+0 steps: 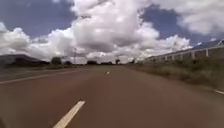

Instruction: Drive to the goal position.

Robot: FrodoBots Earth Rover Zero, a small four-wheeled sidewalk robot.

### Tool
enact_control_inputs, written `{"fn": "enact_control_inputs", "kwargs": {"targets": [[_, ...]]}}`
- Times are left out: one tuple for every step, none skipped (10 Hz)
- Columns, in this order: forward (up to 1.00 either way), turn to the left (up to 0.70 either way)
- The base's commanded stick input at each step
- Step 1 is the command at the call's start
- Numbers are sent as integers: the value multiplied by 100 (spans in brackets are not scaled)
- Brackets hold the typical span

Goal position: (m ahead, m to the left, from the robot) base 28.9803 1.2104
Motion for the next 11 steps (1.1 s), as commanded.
{"fn": "enact_control_inputs", "kwargs": {"targets": [[100,-27],[100,-14],[100,-1],[100,0],[100,0],[100,0],[100,0],[100,0],[100,0],[100,-9],[100,-13]]}}
